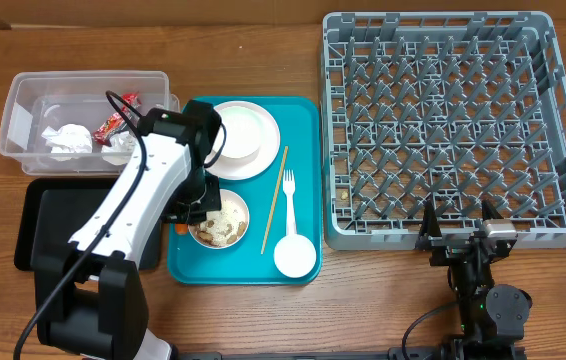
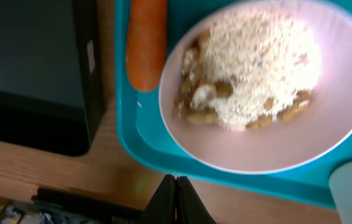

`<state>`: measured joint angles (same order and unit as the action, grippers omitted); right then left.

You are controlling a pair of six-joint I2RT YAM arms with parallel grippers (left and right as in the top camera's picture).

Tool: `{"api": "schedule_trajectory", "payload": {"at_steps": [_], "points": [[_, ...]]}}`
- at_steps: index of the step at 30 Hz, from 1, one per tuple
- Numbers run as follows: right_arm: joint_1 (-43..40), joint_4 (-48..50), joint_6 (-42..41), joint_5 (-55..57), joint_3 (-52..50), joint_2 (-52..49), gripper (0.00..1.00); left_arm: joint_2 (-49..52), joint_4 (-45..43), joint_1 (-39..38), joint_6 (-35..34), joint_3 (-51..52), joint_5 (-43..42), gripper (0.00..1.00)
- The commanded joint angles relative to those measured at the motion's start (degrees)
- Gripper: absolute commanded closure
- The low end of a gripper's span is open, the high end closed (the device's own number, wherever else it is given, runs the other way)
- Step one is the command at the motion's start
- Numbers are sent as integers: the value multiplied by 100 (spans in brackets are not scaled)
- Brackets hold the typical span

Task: Sort waste into correct bins and load items into the dishwasher
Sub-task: 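Lower the left gripper onto the pink bowl's rim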

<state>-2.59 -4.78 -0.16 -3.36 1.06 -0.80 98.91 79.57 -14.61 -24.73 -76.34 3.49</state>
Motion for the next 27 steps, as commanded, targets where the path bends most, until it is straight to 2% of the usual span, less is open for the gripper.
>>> {"api": "schedule_trajectory", "payload": {"at_steps": [1,9,21,27], "points": [[-28,13,22,70,-61,61,0,42,81,-114,35,293,-195,96],[-28,13,22,70,-61,61,0,42,-286,-208,26,1250,-203,96],[-28,13,22,70,-61,61,0,42,-1095,-208,28,1373,-140,96],[-28,13,22,68,-61,61,0,42,-1099,-208,28,1526,-140,96]]}}
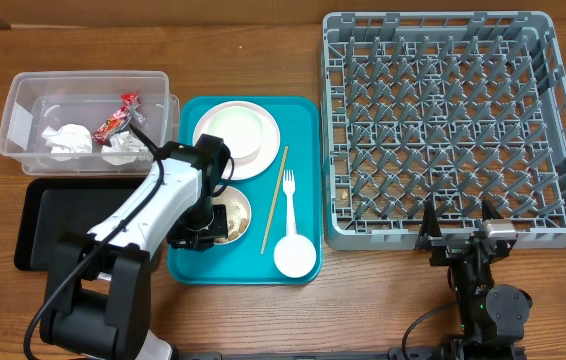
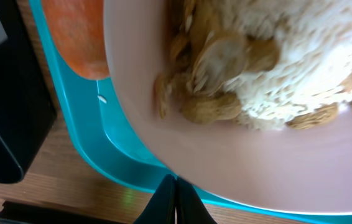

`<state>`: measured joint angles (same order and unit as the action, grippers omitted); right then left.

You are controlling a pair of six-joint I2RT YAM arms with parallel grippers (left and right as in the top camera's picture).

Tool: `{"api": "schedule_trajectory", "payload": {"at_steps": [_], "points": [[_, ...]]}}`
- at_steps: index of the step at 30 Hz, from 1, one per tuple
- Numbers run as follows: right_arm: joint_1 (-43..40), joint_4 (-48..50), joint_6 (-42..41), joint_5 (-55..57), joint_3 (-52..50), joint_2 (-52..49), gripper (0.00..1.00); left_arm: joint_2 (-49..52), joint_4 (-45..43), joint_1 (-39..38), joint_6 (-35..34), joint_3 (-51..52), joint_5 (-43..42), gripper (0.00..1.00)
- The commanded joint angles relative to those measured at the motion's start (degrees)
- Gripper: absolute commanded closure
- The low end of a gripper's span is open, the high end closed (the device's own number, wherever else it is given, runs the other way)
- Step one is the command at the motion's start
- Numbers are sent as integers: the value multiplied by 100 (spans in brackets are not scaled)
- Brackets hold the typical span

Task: Sort waste into correct bins and load items into the dishwasher
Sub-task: 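Lower the left gripper onto the pink bowl's rim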

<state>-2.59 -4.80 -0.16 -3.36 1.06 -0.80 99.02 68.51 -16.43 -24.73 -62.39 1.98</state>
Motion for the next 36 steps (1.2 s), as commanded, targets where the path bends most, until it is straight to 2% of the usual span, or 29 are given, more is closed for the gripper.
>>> {"api": "schedule_trajectory", "payload": {"at_steps": [1,13,22,28,36], "points": [[-28,15,22,70,-61,61,0,31,0,-26,26,153,11,96],[-28,15,20,70,-61,61,0,28,-356,-26,9,188,-621,96],[-28,15,20,70,-61,61,0,28,-586,-28,9,188,-708,96],[-28,15,22,70,-61,61,0,28,-822,-28,50,186,-1220,96],[-28,15,22,70,-61,61,0,-153,-581,-26,444,35,-1895,96]]}}
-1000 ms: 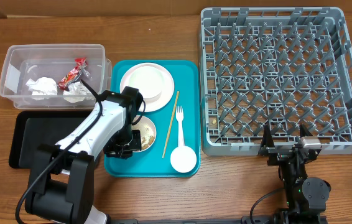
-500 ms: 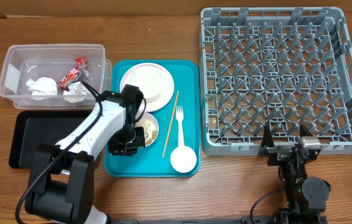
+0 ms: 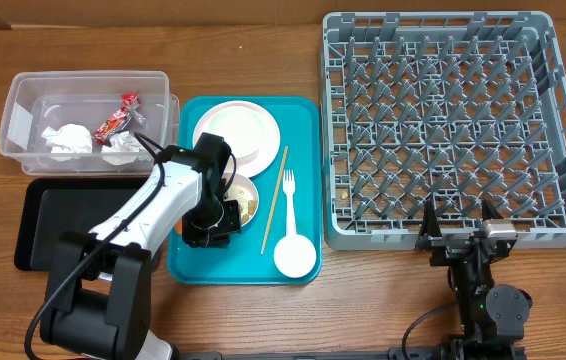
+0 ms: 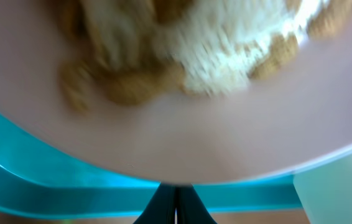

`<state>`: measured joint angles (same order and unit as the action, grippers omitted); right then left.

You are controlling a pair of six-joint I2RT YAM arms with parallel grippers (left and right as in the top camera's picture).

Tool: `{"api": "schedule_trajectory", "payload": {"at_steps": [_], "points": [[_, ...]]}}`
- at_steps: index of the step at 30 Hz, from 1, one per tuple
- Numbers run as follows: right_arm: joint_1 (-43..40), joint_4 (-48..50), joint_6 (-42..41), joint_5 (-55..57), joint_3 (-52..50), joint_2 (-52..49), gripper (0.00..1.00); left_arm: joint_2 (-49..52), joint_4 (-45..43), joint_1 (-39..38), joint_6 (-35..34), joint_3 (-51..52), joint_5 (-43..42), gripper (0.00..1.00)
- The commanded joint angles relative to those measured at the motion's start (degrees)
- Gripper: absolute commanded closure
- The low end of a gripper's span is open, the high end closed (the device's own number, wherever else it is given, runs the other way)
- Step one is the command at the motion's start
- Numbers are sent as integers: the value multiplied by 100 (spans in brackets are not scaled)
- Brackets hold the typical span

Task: Sort waste into correct bins and load items into the dishwasher
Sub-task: 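Lower the left gripper onto the pink bowl's rim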

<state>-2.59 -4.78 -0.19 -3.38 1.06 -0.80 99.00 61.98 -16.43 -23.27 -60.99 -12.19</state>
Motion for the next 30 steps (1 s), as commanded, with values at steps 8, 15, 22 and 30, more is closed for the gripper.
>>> {"api": "schedule_trajectory", "payload": {"at_steps": [8,15,22,30], "points": [[-28,13,24,70,-61,61,0,-1075,557,-11,492,-920,-361,96],[-28,13,24,72,-61,61,0,-1451,564,-9,505,-1246,1633,50],[-28,13,24,72,-61,61,0,-1154,433,-9,485,-1224,2140,0],[-28,13,22,72,-61,61,0,-804,22,4,540,-1217,2129,12]]}}
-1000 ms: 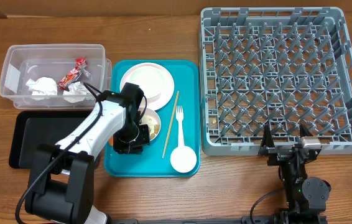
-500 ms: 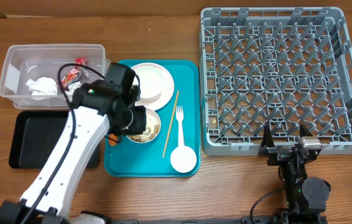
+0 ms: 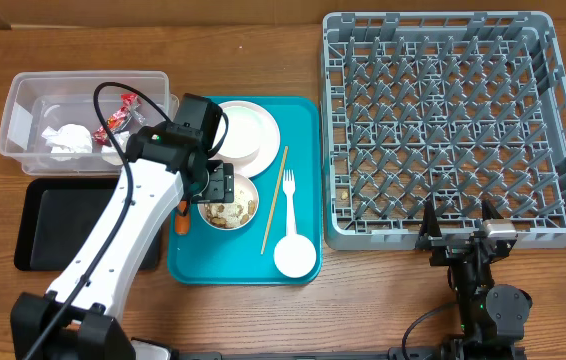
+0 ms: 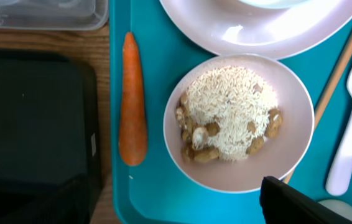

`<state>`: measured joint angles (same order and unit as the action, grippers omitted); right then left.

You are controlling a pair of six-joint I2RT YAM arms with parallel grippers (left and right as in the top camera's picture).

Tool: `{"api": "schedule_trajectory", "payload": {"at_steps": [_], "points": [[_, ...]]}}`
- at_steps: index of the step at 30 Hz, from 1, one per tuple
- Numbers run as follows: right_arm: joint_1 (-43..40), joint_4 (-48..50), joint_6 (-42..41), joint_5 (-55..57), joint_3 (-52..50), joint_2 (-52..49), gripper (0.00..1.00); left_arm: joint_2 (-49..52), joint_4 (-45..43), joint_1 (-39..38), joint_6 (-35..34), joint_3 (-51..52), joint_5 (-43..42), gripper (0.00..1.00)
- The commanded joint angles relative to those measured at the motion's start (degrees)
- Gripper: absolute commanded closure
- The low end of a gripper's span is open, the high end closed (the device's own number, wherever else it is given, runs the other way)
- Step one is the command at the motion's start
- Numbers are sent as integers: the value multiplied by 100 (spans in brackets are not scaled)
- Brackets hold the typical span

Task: Sort waste into correct bins and load items into the dishwasher
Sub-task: 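Lower the left gripper onto the pink bowl's rim, then close the left gripper on the pink bowl's rim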

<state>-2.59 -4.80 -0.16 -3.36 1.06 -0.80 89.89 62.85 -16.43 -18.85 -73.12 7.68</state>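
A pink bowl of rice and nuts (image 4: 238, 121) sits on the teal tray (image 4: 154, 186), seen from overhead as the bowl (image 3: 229, 209). An orange carrot (image 4: 132, 99) lies just left of it. Above them is a white plate (image 4: 263, 25) holding a smaller dish. A chopstick (image 4: 338, 68) and a white fork (image 4: 350, 124) lie to the right. My left gripper (image 4: 176, 214) hovers open above the bowl's near rim, holding nothing. My right gripper (image 3: 458, 228) rests open in front of the grey dish rack (image 3: 453, 130).
A clear bin (image 3: 83, 115) with wrappers stands at the back left. A black tray (image 3: 63, 225) lies left of the teal tray. A white round lid or spoon (image 3: 295, 255) sits at the tray's front right.
My left gripper was shut and pressed low against the bowl's near rim. Now it is open and raised, with the whole bowl and carrot in view. The right arm has not moved.
My left gripper was shut above the bowl's near edge, then lower at its rim, then tight against it. The bowl has shifted slightly toward the plate. Now the gripper is open and higher.
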Motion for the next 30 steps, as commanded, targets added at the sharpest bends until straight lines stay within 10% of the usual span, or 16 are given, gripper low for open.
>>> {"api": "schedule_trajectory", "payload": {"at_steps": [1,20,30], "points": [[-28,15,20,70,-61,61,0,142,-96,13,157,-4,120,11],[-28,15,22,70,-61,61,0,1071,-516,1121,2806,-2,-2284,39],[-28,15,22,70,-61,61,0,1106,-800,1117,2959,68,-2011,55]]}}
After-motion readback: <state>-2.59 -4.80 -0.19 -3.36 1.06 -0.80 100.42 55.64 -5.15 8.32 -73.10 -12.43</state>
